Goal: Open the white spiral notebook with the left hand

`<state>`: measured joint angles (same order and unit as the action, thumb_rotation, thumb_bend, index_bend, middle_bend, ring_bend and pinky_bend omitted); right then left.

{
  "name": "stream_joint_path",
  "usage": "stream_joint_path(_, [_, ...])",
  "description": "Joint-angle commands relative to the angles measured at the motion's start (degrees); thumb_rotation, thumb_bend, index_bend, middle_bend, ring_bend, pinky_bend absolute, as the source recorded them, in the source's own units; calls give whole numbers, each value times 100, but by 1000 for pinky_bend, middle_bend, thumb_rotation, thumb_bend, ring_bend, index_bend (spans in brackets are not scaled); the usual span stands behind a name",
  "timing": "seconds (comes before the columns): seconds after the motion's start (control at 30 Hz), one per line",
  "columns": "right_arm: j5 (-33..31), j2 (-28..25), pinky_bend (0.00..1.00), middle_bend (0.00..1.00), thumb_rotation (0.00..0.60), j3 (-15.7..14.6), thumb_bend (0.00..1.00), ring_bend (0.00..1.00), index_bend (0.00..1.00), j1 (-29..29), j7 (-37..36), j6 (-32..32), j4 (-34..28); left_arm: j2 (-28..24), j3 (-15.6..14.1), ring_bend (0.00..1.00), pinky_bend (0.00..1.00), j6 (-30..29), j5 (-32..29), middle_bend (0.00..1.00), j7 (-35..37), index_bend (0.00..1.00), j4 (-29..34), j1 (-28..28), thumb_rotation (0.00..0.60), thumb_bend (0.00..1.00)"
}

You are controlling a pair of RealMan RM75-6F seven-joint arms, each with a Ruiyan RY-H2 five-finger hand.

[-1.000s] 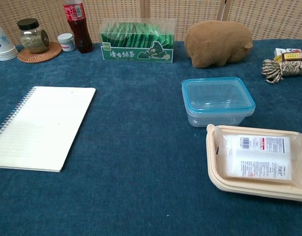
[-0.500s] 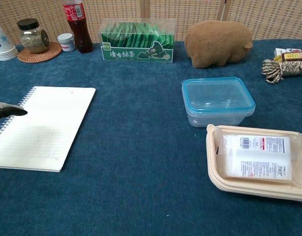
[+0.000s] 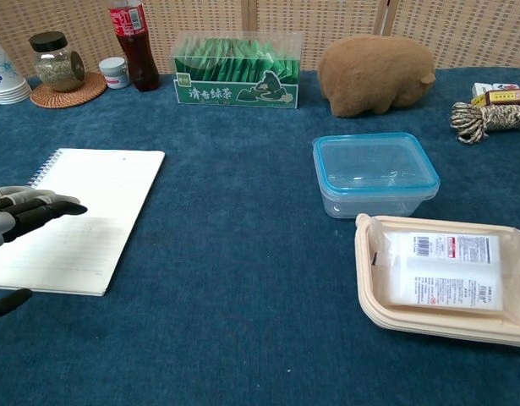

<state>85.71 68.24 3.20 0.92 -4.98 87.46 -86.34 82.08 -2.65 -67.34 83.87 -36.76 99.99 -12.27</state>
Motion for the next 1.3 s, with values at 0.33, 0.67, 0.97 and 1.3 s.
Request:
stream_joint_path(0.33, [-40, 12, 305, 227, 600, -6, 163, 167, 217, -82, -91, 65, 67, 315, 102, 0, 0, 238, -352, 0, -180, 0, -191, -223, 600, 350])
stream_joint_path(0.67, [-35, -60, 305, 228, 600, -5, 164, 167, 216, -198, -100, 222, 20, 573, 199, 0, 0, 385, -576, 0, -279, 0, -485, -465, 600, 351])
stream_joint_path(0.97, [-7, -91, 305, 227, 600, -16, 164, 167, 216, -268, -86, 303, -20, 697, 194, 0, 0, 369, -635, 0, -203, 0, -579, -581, 600, 351])
stream_joint_path(1.3, [14, -98, 305, 227, 600, -4, 164, 167, 215, -305, -66, 358, -40, 836, 309, 0, 0, 89, -714, 0, -111, 0, -751, -575, 600, 351])
